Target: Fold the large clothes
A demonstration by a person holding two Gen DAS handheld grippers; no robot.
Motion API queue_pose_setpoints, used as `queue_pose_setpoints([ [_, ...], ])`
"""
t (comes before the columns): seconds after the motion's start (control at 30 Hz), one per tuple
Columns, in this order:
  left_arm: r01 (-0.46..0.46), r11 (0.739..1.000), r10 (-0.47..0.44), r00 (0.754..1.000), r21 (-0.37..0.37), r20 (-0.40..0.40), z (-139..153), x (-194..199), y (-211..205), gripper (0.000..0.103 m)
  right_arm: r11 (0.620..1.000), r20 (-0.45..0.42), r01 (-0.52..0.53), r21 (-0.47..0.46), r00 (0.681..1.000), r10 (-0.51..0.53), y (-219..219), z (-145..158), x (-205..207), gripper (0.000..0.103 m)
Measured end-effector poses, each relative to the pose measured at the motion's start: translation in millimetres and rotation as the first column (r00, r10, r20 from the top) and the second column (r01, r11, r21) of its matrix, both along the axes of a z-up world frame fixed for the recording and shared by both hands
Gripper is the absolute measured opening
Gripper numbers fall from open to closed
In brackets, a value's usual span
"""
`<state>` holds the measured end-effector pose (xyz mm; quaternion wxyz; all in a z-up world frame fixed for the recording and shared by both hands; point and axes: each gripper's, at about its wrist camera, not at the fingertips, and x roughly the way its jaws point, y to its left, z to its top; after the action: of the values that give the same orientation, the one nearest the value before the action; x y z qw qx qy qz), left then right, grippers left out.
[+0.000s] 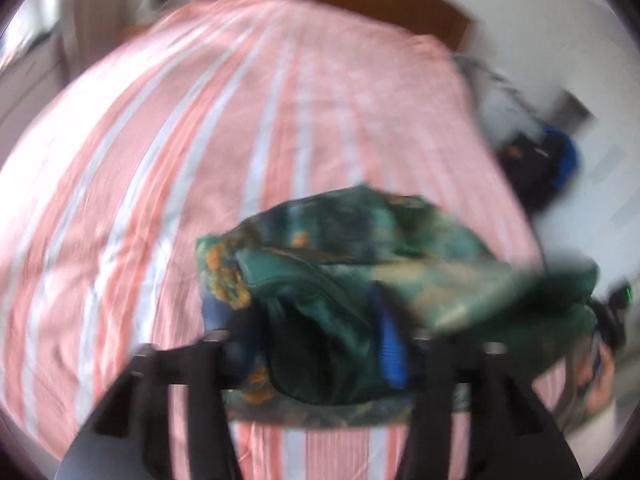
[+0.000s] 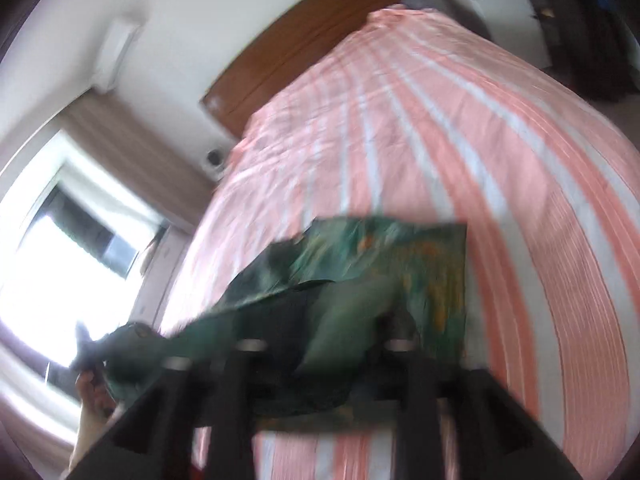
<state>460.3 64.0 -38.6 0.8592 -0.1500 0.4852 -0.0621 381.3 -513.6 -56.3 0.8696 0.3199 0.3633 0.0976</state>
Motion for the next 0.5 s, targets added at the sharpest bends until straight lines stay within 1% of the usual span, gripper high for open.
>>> queue_pose_setpoints([
  [0.03, -0.041, 0.999, 0.041, 0.999, 0.001, -0.015, -11, 0, 11, 0.082, 0.999, -0.011, 0.044, 0.001, 0.999, -0.044, -1, -9, 10, 0.074],
  [0.07, -0.058, 0.998, 0.058, 0.998, -0.007, -0.016, -21, -3, 17, 0.085, 0.994, -0.025, 0.112, -0.017, 0.993, -0.112, -5, -17, 15, 0.099],
  [0.1, -0.056, 0.998, 0.056, 0.998, -0.015, -0.014, -31, -12, 24, 0.085, 0.989, -0.026, 0.148, -0.016, 0.989, -0.149, -11, -22, 15, 0.101],
  [0.17, -0.037, 0.999, 0.037, 0.999, -0.007, -0.012, -52, -20, 31, 0.085, 0.986, -0.02, 0.168, 0.009, 0.986, -0.168, -18, -33, 7, 0.101],
  [0.23, -0.014, 1.0, 0.014, 1.0, 0.009, -0.012, -69, -20, 30, 0.086, 0.989, -0.047, 0.141, -0.04, 0.989, -0.143, -20, -38, 11, 0.101],
  [0.33, 0.003, 0.999, -0.002, 1.0, 0.042, -0.023, -80, 1, 17, 0.086, 0.985, -0.115, 0.048, -0.168, 0.991, -0.068, -8, -45, 27, 0.101],
  [0.37, 0.008, 0.998, -0.006, 1.0, 0.059, -0.025, -83, 8, 10, 0.086, 0.979, -0.145, 0.01, -0.204, 0.989, -0.04, 1, -50, 38, 0.101],
  [0.4, 0.013, 0.996, -0.011, 1.0, 0.091, -0.028, -87, 16, 1, 0.085, 0.975, -0.162, -0.008, -0.223, 0.986, -0.029, 5, -54, 40, 0.101],
  [0.43, 0.025, 0.992, -0.021, 0.999, 0.124, -0.03, -87, 16, -9, 0.078, 0.967, -0.176, -0.016, -0.253, 0.984, -0.03, 9, -59, 50, 0.101],
  [0.47, 0.041, 0.986, -0.036, 0.999, 0.16, -0.037, -90, 21, -17, 0.049, 0.959, -0.175, -0.011, -0.284, 0.984, -0.04, 15, -65, 56, 0.101],
  [0.5, 0.065, 0.974, -0.053, 0.997, 0.219, -0.06, -93, 25, -27, 0.029, 0.956, -0.174, -0.009, -0.294, 0.984, -0.045, 19, -71, 64, 0.098],
])
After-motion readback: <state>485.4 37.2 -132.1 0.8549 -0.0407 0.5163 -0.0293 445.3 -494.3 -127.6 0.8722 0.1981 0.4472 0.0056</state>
